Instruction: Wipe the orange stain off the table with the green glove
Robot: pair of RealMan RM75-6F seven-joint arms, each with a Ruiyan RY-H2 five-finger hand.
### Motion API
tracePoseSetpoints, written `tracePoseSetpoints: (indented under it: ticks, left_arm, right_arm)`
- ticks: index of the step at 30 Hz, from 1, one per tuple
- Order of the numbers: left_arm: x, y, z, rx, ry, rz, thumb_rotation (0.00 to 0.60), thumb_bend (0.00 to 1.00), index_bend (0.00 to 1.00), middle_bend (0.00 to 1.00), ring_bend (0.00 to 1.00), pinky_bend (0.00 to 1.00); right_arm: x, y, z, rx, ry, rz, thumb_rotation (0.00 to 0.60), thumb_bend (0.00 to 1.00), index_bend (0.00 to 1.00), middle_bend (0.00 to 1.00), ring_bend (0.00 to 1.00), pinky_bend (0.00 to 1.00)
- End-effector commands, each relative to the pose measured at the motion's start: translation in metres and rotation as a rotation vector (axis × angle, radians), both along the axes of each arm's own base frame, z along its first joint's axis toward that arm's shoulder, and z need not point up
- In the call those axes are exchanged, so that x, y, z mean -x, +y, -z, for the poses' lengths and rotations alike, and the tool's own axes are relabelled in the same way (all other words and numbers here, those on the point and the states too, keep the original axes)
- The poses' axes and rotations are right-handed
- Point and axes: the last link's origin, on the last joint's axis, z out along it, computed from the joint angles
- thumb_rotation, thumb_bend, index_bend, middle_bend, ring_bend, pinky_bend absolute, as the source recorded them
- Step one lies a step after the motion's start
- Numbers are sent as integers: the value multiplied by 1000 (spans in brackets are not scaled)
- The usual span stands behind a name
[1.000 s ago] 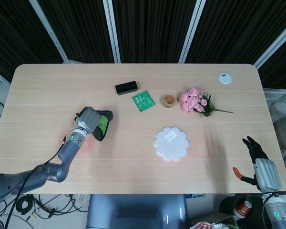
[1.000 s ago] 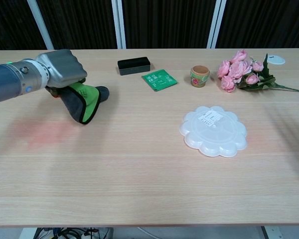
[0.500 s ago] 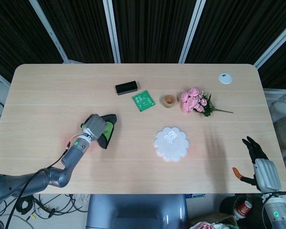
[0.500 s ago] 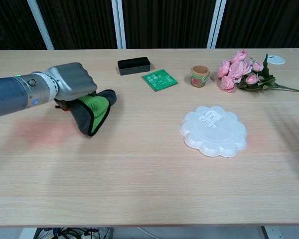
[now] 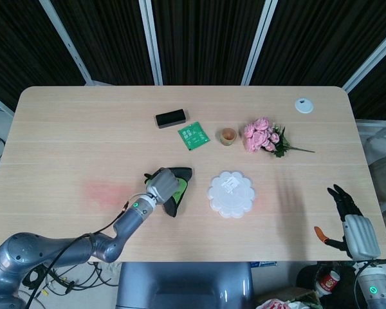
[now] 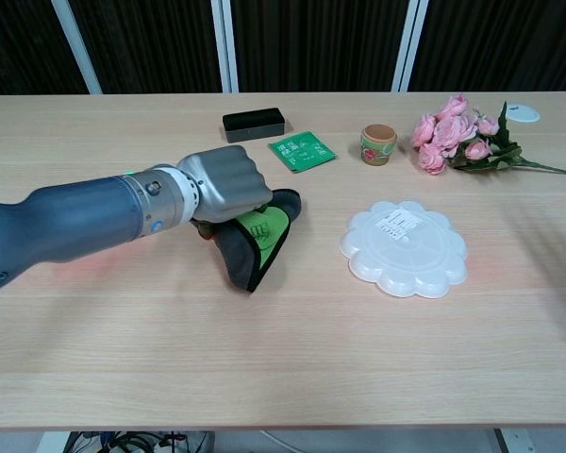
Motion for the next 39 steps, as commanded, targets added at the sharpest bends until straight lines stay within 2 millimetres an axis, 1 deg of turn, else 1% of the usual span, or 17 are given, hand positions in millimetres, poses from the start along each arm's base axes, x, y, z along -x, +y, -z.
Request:
tracePoseSetpoints:
  ticks: [1, 4, 8, 12, 17, 19, 23, 25, 29, 32, 35, 39]
  left_arm:
    - [-4, 9, 4, -35, 21, -17, 600, 677, 714, 778, 682, 734]
    - [-2, 21, 0, -75, 34, -54, 600, 678, 714, 778, 682, 734]
    - [4, 38, -9, -133, 52, -92, 600, 677, 714, 778, 682, 734]
    - [17, 52, -24, -187, 65, -133, 600, 678, 714, 779, 682, 734]
    - [46, 63, -47, -243, 90, -202, 600, 677, 714, 778, 682, 734]
    - [63, 65, -59, -265, 102, -243, 600, 678, 714, 778, 682, 734]
    - [75, 60, -69, -253, 104, -259, 600, 678, 714, 778, 682, 734]
    - [82, 53, -74, -234, 114, -253, 600, 678, 714, 778, 682, 734]
    - [86, 39, -76, -190, 108, -231, 600, 678, 714, 778, 682, 733]
    - [81, 25, -71, -134, 91, -210, 600, 678, 714, 778, 682, 734]
    - [65, 8, -58, -63, 64, -162, 600, 678, 714, 777, 682, 734]
    - [50, -2, -45, -19, 38, -131, 600, 678, 714, 778, 682, 733]
  right_arm:
    - [1, 0, -1, 2, -2, 1, 600, 215, 0, 0, 0, 178]
    - [0, 0, 0, -3, -3, 0, 600, 215, 0, 0, 0, 178]
    - [0, 0, 0, -1, -3, -1, 600, 216, 0, 0, 0, 178]
    - [1, 0, 0, 1, -2, 1, 600, 216, 0, 0, 0, 178]
    - [0, 0, 1, -4, 0, -1, 600, 216, 0, 0, 0, 178]
    - [-1, 1, 1, -4, 1, -2, 600, 216, 0, 0, 0, 178]
    - [-1, 0, 0, 0, 0, -1, 600, 214, 0, 0, 0, 178]
    - [0, 0, 1, 0, 1, -1, 600, 215, 0, 0, 0, 178]
    - [-1, 1, 2, -4, 4, -4, 600, 215, 0, 0, 0, 178]
    - [-1, 1, 2, -1, 4, -4, 600, 216, 0, 0, 0, 178]
    - [-1, 1, 1, 1, 3, -4, 600, 215, 0, 0, 0, 178]
    - [-1, 1, 1, 2, 3, -4, 600, 215, 0, 0, 0, 178]
